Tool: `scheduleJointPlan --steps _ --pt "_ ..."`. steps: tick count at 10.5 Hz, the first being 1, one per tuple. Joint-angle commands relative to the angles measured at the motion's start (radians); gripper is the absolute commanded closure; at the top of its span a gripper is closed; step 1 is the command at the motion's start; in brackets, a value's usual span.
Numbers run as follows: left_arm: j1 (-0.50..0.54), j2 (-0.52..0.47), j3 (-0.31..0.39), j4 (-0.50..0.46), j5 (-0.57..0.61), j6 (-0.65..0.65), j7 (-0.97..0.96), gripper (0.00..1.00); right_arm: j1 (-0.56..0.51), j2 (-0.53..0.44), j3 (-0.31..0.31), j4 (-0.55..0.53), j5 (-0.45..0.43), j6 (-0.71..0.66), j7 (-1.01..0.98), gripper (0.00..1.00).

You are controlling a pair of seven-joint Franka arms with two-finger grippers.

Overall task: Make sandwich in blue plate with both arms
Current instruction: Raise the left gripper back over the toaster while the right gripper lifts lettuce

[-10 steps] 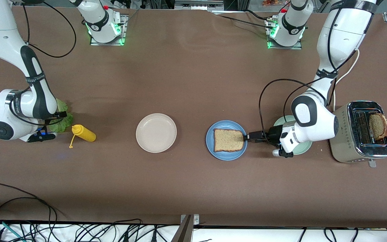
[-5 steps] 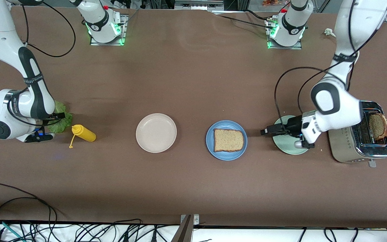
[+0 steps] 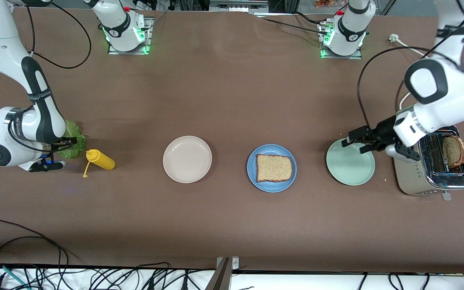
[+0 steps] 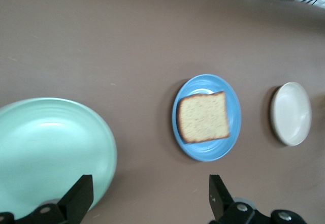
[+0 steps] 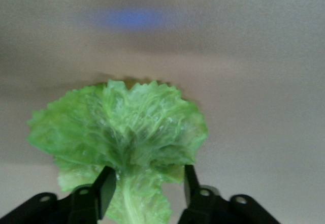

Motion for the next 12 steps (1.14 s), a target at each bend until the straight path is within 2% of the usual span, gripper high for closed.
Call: scheduleJointPlan --steps 1,3,5,8,12 --pt "0.005 -0.150 0.034 -0.037 0.261 -0.096 -0.093 0.00 -0.015 0.000 0.013 -0.009 0.014 0.007 -0.003 1.00" --pt "0.005 -0.189 0.062 0.010 0.386 -0.223 -0.116 0.00 -0.015 0.000 0.016 -0.007 0.014 0.004 -0.003 1.00" --pt "0.003 -0.189 0.097 0.123 0.492 -0.372 -0.122 0.00 -0.015 0.000 0.016 -0.007 0.014 0.004 -0.003 1.00" --pt "0.002 -0.189 0.102 0.258 0.627 -0.527 -0.122 0.00 -0.010 -0.012 0.026 0.002 0.014 -0.005 -0.005 1.00" --pt "-0.006 -0.189 0.094 0.415 0.721 -0.737 -0.199 0.00 -0.009 -0.032 0.112 0.147 0.023 -0.265 0.017 1.00"
